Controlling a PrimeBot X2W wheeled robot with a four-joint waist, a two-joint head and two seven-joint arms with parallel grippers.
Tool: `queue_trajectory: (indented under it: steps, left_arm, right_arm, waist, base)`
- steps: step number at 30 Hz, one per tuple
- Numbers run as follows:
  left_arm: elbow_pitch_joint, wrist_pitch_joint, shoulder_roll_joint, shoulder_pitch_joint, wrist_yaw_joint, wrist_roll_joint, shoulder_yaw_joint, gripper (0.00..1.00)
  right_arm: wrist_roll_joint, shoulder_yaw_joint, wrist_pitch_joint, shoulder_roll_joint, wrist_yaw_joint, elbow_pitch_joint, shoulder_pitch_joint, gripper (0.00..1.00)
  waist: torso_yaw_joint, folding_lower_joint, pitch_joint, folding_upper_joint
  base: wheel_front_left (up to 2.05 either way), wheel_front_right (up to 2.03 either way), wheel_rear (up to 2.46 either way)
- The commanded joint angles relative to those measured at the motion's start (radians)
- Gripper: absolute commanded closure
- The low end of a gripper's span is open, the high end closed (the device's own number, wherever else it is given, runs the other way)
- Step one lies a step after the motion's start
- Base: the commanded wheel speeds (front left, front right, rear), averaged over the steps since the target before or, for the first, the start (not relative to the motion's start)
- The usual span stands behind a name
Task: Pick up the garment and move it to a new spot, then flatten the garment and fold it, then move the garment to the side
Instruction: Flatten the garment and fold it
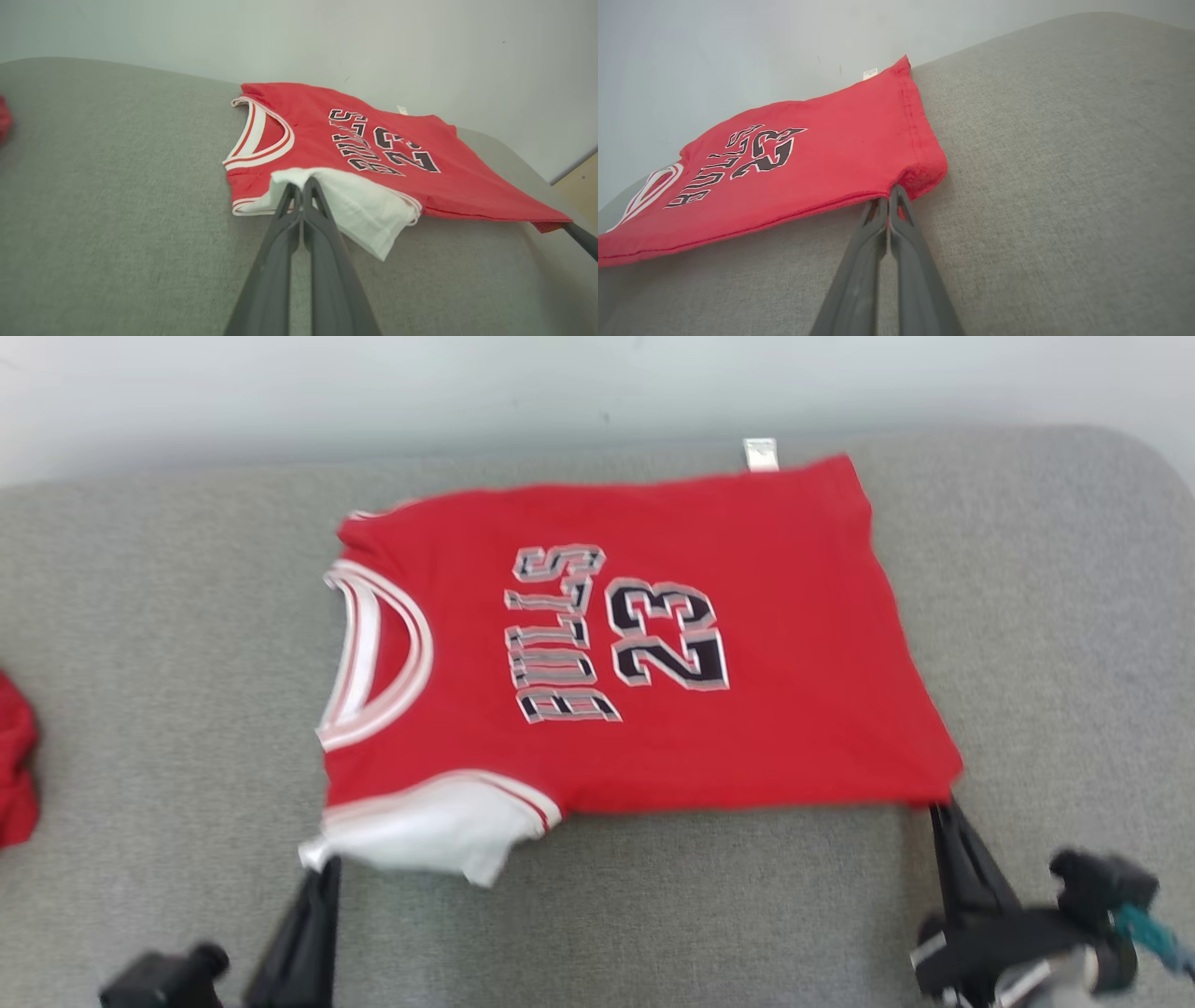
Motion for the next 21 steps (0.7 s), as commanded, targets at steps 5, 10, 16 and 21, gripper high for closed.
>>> queue_trajectory:
  steps: [5, 10, 16, 21]
  left_arm:
    - [-0.074, 0.105, 0.032, 0.152, 0.032, -0.047, -0.025, 1.0]
    - [-0.109, 0.186, 0.064, 0.225, 0.051, -0.072, -0.035, 1.0]
    - [-0.155, 0.266, 0.1, 0.277, 0.059, -0.101, -0.044, 1.0]
    - [-0.212, 0.339, 0.142, 0.329, 0.075, -0.116, -0.046, 1.0]
  right_arm:
    - [-0.025, -0.056, 0.039, 0.006, -0.001, -0.055, 0.168, 1.0]
    - [-0.056, -0.107, 0.089, 0.019, -0.001, -0.115, 0.292, 1.0]
    - [-0.082, -0.161, 0.145, 0.032, -0.001, -0.174, 0.392, 1.0]
    - [-0.117, -0.212, 0.195, 0.043, -0.001, -0.236, 0.459, 1.0]
  waist:
    - [0.043, 0.0004, -0.071, 0.0001]
    - [0.056, 0.0004, -0.094, 0.0001]
    - [0.068, 0.0004, -0.102, 0.0001]
    - [0.07, 0.0004, -0.106, 0.0001]
  base:
    - [0.0, 0.0, 0.0]
    - [0.0, 0.0, 0.0]
    - [0.0, 0.0, 0.0]
    - [0.0, 0.0, 0.0]
